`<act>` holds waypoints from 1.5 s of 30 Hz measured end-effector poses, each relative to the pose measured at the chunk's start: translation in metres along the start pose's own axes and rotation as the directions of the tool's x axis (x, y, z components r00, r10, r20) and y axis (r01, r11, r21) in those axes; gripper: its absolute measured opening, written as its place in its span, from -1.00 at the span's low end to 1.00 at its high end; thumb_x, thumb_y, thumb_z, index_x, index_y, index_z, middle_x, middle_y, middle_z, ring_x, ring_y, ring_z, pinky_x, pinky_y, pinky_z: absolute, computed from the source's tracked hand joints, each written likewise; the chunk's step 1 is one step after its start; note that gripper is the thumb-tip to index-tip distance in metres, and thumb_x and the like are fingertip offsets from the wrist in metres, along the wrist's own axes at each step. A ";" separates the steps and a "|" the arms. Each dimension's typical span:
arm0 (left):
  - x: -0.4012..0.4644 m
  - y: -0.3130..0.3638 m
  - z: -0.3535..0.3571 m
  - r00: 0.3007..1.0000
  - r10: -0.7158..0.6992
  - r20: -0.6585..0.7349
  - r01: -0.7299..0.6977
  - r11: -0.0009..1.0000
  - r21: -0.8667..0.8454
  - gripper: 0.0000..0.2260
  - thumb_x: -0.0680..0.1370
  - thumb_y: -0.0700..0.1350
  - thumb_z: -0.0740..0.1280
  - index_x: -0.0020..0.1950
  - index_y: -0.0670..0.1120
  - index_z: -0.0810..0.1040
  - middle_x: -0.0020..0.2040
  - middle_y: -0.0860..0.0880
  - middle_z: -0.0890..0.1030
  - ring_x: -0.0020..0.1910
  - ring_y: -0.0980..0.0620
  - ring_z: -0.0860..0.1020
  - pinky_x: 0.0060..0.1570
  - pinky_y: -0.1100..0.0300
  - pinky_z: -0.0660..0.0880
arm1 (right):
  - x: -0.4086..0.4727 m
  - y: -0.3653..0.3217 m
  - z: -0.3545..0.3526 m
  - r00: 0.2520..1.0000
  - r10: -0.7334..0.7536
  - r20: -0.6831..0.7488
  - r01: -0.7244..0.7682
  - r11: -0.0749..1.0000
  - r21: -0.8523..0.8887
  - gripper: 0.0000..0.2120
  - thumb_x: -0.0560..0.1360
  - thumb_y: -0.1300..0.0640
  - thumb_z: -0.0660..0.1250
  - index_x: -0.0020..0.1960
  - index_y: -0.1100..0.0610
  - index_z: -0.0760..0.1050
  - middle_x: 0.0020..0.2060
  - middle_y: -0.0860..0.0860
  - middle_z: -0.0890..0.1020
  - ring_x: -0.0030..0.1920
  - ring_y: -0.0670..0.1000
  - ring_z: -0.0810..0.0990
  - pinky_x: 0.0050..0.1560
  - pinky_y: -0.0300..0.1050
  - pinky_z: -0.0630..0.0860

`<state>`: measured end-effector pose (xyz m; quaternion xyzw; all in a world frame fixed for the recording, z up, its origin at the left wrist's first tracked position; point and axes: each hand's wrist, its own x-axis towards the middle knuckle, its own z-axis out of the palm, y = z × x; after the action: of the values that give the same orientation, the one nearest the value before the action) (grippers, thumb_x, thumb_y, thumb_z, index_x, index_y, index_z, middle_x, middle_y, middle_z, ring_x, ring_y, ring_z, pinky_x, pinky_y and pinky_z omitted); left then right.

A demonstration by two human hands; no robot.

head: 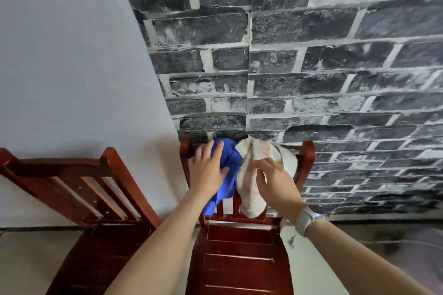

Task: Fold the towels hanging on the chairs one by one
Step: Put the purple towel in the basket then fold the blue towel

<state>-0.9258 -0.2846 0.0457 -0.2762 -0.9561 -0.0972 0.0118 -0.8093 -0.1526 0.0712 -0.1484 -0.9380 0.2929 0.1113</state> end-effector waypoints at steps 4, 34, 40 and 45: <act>0.029 -0.019 0.007 0.989 0.066 -0.131 -0.083 0.988 -0.128 -0.64 0.54 -0.13 0.23 0.35 -0.04 0.39 0.25 -0.11 0.48 0.23 -0.16 0.42 0.10 0.00 0.34 | 0.013 -0.005 0.005 0.997 0.038 -0.064 -0.040 0.999 -0.037 -0.69 0.52 0.24 0.12 0.20 0.14 0.50 0.14 0.08 0.55 0.17 0.14 0.49 0.10 -0.01 0.44; -0.157 -0.160 -0.076 0.974 -0.186 0.126 0.212 0.572 -0.793 -0.71 0.55 -0.30 0.20 0.08 0.05 0.56 0.04 0.17 0.58 0.10 0.24 0.51 0.14 0.33 0.40 | -0.025 -0.125 0.061 0.868 -0.212 0.449 -0.106 0.805 0.584 -0.88 0.54 0.20 0.22 -0.12 0.22 0.47 -0.25 0.03 0.50 -0.20 -0.06 0.44 -0.13 -0.14 0.38; -0.202 -0.107 -0.026 0.933 -0.157 0.324 0.354 0.561 -0.748 -0.76 0.55 -0.29 0.21 0.12 -0.11 0.60 -0.02 0.09 0.63 0.05 0.21 0.55 0.10 0.37 0.40 | -0.104 -0.033 0.068 0.774 0.006 0.633 -0.192 0.955 0.225 -0.92 0.56 0.15 0.20 -0.12 0.07 0.40 -0.21 -0.04 0.49 -0.09 -0.02 0.45 -0.20 -0.37 0.35; -0.201 -0.034 -0.015 0.959 -0.113 0.259 0.278 0.554 -0.785 -0.78 0.55 -0.26 0.22 0.10 -0.12 0.62 -0.03 0.02 0.67 0.02 0.11 0.58 0.09 0.18 0.48 | -0.149 0.008 0.018 0.883 0.105 0.458 -0.283 0.897 0.340 -0.86 0.56 0.25 0.17 0.07 0.23 0.46 -0.07 0.06 0.53 -0.01 0.02 0.48 -0.01 -0.20 0.34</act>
<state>-0.7737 -0.4216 0.0394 -0.1499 -0.8258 -0.5003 -0.2128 -0.6740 -0.2068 0.0343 -0.1496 -0.8399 0.5120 -0.1001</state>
